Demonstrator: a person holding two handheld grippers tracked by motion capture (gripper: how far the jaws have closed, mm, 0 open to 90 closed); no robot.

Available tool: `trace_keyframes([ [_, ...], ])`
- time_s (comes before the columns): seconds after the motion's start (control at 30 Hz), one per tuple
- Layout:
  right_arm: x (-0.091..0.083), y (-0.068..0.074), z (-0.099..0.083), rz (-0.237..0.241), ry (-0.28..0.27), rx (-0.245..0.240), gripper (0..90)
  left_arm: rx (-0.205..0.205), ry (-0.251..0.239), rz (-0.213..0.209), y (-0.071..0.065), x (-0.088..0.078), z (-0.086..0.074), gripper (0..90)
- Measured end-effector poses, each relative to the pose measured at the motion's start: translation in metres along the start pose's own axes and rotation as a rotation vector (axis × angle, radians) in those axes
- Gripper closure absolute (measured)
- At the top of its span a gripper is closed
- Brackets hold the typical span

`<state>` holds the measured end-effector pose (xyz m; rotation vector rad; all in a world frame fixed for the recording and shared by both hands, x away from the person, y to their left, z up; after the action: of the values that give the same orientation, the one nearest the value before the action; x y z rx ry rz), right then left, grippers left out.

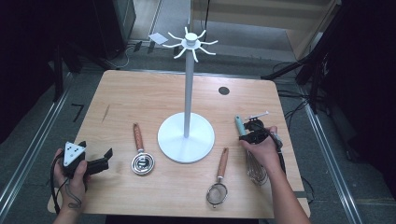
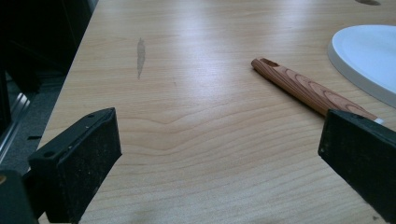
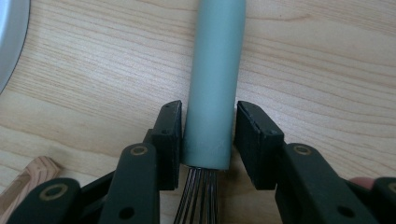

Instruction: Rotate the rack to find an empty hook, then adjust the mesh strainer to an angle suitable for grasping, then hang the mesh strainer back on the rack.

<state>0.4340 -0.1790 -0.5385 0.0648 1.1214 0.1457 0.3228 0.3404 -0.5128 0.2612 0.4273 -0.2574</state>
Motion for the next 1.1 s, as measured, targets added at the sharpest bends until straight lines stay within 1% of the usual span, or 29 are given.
trace_keyframes([
  [0.1,0.0,0.0,0.0,0.0,-0.003,0.001,63.9,0.0,-0.001,-0.002,0.0,0.0,0.0,0.0],
  [0.17,0.0,-0.001,0.0,-0.008,-0.004,0.008,67.2,0.001,0.001,-0.002,0.0,0.0,0.0,0.0],
  [0.23,0.0,-0.001,0.001,-0.008,-0.002,0.009,68.3,0.002,0.002,-0.001,0.0,0.0,0.0,0.0],
  [0.27,0.0,-0.001,0.001,-0.01,-0.003,0.015,70.6,0.002,0.002,-0.002,0.0,0.001,0.0,0.0],
  [0.33,0.0,-0.001,0.001,-0.005,0.0,0.02,70.7,0.002,0.002,-0.002,0.0,0.0,0.0,0.0],
  [0.53,0.0,-0.001,0.001,-0.014,0.005,0.032,71.1,-0.003,0.003,-0.003,0.0,0.0,0.0,0.0],
  [0.63,-0.001,-0.001,0.0,-0.013,-0.006,0.035,71.1,-0.004,0.006,-0.006,0.0,0.001,0.0,0.0],
  [0.67,-0.003,-0.001,0.0,-0.001,-0.024,0.048,71.2,-0.004,0.006,-0.006,0.0,0.001,0.0,0.0],
  [0.7,-0.003,-0.001,0.0,-0.001,-0.024,0.048,71.2,-0.005,0.005,-0.006,0.0,0.001,0.0,0.0],
  [0.73,-0.004,-0.002,0.0,0.009,-0.035,0.044,71.2,-0.005,0.004,-0.006,0.0,0.001,0.0,0.0],
  [0.77,-0.008,-0.003,0.0,0.025,-0.059,0.053,71.2,-0.005,0.004,-0.007,0.0,0.001,0.0,0.0],
  [0.8,-0.008,-0.003,0.0,0.025,-0.059,0.053,71.2,-0.003,0.004,-0.006,0.0,0.001,0.0,0.0],
  [0.87,-0.017,-0.005,0.0,0.051,-0.1,0.062,71.2,-0.003,0.001,-0.006,0.0,0.0,0.0,0.0],
  [0.9,-0.017,-0.005,0.0,0.051,-0.1,0.062,71.2,-0.003,0.001,-0.006,0.0,0.0,0.0,0.0],
  [0.97,-0.024,-0.005,0.0,0.072,-0.13,0.063,71.2,-0.002,0.002,-0.006,0.0,0.0,0.0,0.0],
  [1.0,-0.03,-0.005,0.0,0.082,-0.158,0.062,71.2,-0.002,0.003,-0.006,0.0,0.0,0.0,0.0],
  [1.03,-0.03,-0.005,0.0,0.082,-0.158,0.062,71.2,-0.002,0.003,-0.006,0.0,0.0,0.0,0.0],
  [1.07,-0.038,-0.004,0.001,0.108,-0.19,0.066,71.2,-0.003,0.004,-0.006,0.0,0.0,0.0,0.0],
  [1.1,-0.038,-0.004,0.001,0.108,-0.19,0.066,71.2,-0.004,0.004,-0.006,0.0,0.001,0.0,0.0],
])
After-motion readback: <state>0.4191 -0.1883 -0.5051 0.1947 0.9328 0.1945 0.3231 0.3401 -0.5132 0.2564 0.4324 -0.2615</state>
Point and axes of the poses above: each handheld gripper's, and its own axes: x roughly forward along the jaws, z roughly out of its top, y roughly to its left, the point moved 7 cm from there along x, roughly forward along the jaws, and after that the axes turned 13 degrees about x, right-handed, at the moved point
